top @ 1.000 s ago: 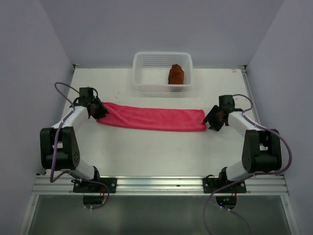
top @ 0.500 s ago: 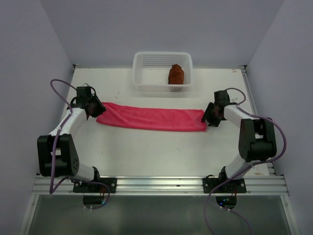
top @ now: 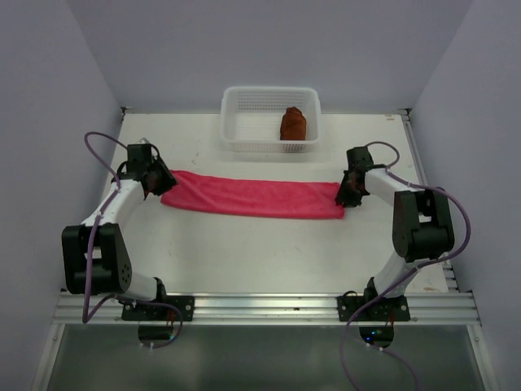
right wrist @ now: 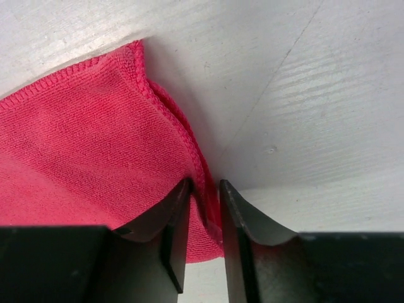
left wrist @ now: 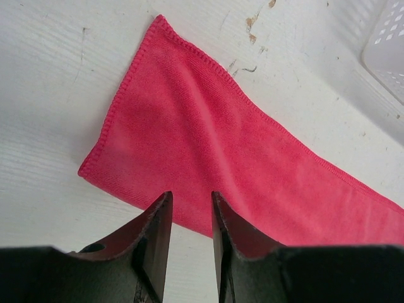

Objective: Roll the towels
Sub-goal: Fold the towel

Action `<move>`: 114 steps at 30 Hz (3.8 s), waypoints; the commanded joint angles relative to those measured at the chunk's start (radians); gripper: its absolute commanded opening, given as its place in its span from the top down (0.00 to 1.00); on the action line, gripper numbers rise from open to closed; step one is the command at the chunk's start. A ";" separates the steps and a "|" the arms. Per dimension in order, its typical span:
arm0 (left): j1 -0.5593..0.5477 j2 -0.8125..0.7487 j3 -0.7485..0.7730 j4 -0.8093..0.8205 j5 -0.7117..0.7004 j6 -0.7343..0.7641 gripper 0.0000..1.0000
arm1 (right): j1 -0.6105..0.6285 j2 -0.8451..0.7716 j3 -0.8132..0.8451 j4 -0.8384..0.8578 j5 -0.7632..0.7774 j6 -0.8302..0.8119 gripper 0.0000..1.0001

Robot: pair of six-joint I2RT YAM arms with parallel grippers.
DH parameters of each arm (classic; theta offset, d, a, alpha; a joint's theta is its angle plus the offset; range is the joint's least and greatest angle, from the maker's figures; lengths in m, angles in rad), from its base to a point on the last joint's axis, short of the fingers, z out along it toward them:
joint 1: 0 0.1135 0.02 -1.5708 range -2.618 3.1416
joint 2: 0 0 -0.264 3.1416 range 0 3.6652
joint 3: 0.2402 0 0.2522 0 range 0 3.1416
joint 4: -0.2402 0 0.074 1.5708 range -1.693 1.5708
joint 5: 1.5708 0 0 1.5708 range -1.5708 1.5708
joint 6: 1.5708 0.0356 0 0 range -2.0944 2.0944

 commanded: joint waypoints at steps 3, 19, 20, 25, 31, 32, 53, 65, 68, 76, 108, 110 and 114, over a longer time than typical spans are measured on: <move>0.000 -0.040 -0.001 0.031 0.024 0.035 0.65 | 0.002 0.064 0.018 -0.064 0.100 -0.043 0.82; 0.000 -0.056 -0.011 0.047 0.062 0.029 0.64 | -0.013 -0.057 0.124 -0.266 0.291 -0.106 1.00; 0.001 -0.057 -0.014 0.048 0.065 0.029 0.64 | -0.023 -0.068 0.132 -0.280 0.300 -0.118 1.00; 0.000 -0.067 -0.024 0.059 0.084 0.028 0.64 | -0.041 -0.123 0.228 -0.397 0.441 -0.143 1.00; -0.023 -0.073 -0.027 0.062 0.084 0.029 0.64 | -0.039 -0.154 0.349 -0.467 0.515 -0.142 1.00; -0.026 -0.071 -0.027 0.063 0.084 0.031 0.63 | -0.039 -0.154 0.365 -0.474 0.512 -0.140 1.00; -0.039 -0.077 -0.034 0.080 0.141 0.025 0.62 | 0.439 0.174 0.914 -0.671 0.292 -0.021 1.00; -0.043 -0.088 -0.050 0.099 0.183 0.018 0.61 | 0.583 0.478 1.324 -0.742 0.154 0.067 1.00; -0.045 -0.088 -0.051 0.102 0.191 0.017 0.61 | 0.600 0.497 1.311 -0.701 0.124 0.098 1.00; -0.057 -0.088 -0.054 0.105 0.200 0.018 0.60 | 0.637 0.503 1.316 -0.658 0.093 0.159 1.00; -0.060 -0.070 -0.057 0.114 0.220 0.018 0.59 | 0.708 0.546 1.244 -0.425 -0.011 0.309 1.00; -0.060 -0.070 -0.059 0.113 0.222 0.018 0.59 | 0.709 0.557 1.236 -0.415 -0.019 0.314 1.00; -0.060 -0.070 -0.059 0.113 0.223 0.017 0.59 | 0.711 0.583 1.224 -0.386 -0.031 0.322 1.00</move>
